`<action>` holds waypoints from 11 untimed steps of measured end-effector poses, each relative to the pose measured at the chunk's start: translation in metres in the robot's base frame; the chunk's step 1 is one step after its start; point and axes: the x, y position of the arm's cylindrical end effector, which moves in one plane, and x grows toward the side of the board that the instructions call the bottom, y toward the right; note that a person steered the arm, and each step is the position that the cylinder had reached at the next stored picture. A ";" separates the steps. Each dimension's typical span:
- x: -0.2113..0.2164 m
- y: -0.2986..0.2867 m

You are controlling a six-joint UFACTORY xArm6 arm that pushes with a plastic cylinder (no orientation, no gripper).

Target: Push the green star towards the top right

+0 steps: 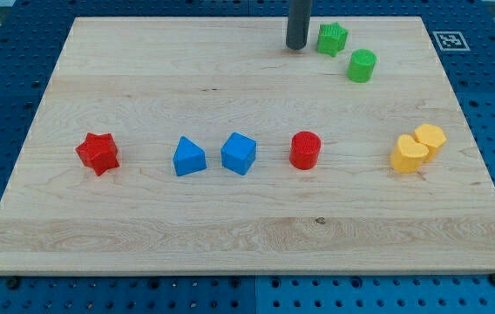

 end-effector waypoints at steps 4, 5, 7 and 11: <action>-0.001 0.069; 0.000 0.046; 0.046 -0.017; 0.079 -0.002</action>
